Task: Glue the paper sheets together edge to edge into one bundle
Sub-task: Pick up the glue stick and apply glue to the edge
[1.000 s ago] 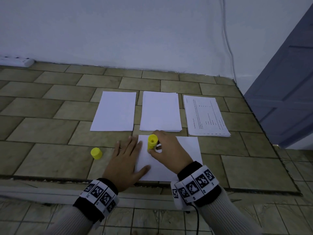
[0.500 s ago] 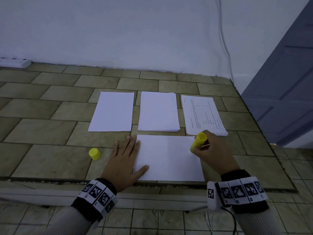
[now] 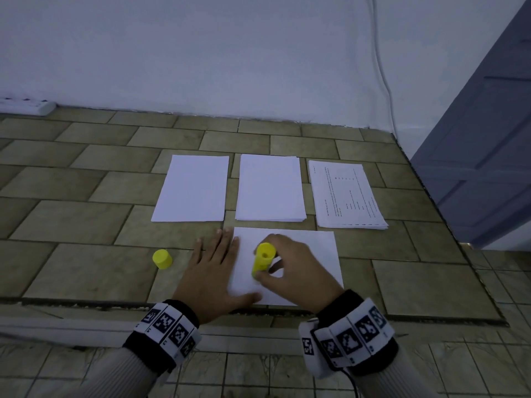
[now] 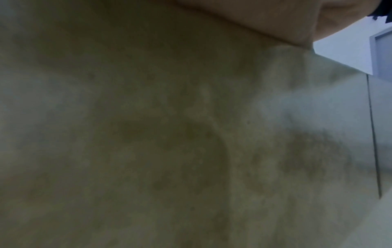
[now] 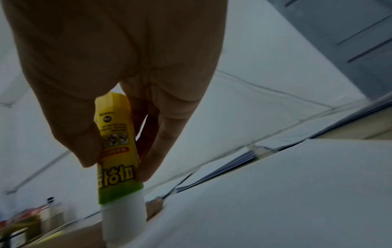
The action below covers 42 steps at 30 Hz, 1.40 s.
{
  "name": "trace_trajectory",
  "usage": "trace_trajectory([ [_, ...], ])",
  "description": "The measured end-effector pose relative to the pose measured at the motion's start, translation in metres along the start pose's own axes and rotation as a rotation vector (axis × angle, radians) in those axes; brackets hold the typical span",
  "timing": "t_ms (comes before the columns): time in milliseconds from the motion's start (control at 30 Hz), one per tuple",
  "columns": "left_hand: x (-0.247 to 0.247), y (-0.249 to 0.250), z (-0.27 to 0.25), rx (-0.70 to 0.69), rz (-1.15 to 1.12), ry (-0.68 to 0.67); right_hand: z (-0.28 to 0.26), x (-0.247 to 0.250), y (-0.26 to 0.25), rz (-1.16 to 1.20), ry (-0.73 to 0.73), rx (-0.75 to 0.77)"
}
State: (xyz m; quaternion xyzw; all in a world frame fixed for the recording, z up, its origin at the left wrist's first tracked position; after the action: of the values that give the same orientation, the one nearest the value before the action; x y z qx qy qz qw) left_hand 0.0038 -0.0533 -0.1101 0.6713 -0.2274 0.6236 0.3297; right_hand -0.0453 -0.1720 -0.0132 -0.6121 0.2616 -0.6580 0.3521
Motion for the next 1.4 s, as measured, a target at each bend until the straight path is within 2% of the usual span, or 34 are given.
trace_trajectory([
  [167,-0.001,0.002,0.003,-0.008,0.002,0.012,0.007,-0.033,-0.013,-0.026,-0.096,0.029],
  [300,-0.002,0.002,0.002,-0.036,0.026,0.010,0.008,-0.040,-0.014,-0.081,-0.114,0.038],
  [533,-0.001,0.000,0.002,-0.002,0.019,-0.009,-0.006,-0.010,0.004,-0.023,-0.096,0.007],
  [867,-0.001,-0.002,0.000,0.037,0.032,-0.045,-0.047,0.056,0.045,0.062,-0.015,-0.048],
  [1100,-0.002,-0.002,0.000,0.042,0.031,-0.036,-0.068,0.091,0.069,-0.069,0.073,-0.135],
  [1267,-0.001,-0.001,0.000,0.049,0.036,-0.057,-0.068,0.092,0.070,-0.097,0.062,-0.167],
  [1400,0.002,-0.001,0.001,0.053,0.031,-0.049,-0.049,0.064,0.045,0.010,0.001,-0.085],
])
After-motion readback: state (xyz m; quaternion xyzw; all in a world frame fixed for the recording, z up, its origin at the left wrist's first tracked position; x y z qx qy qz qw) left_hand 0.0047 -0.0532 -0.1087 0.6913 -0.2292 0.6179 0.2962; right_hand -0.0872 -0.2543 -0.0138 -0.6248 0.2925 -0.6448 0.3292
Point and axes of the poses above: each hand's wrist, its own z-axis towards the middle knuckle, its own x-axis out of the back of the hand, y = z × x, the point moved 9 cm from there along z, towards the middle knuckle, and after that the axes turned 4 degrees about -x, right-handed, at the moved point
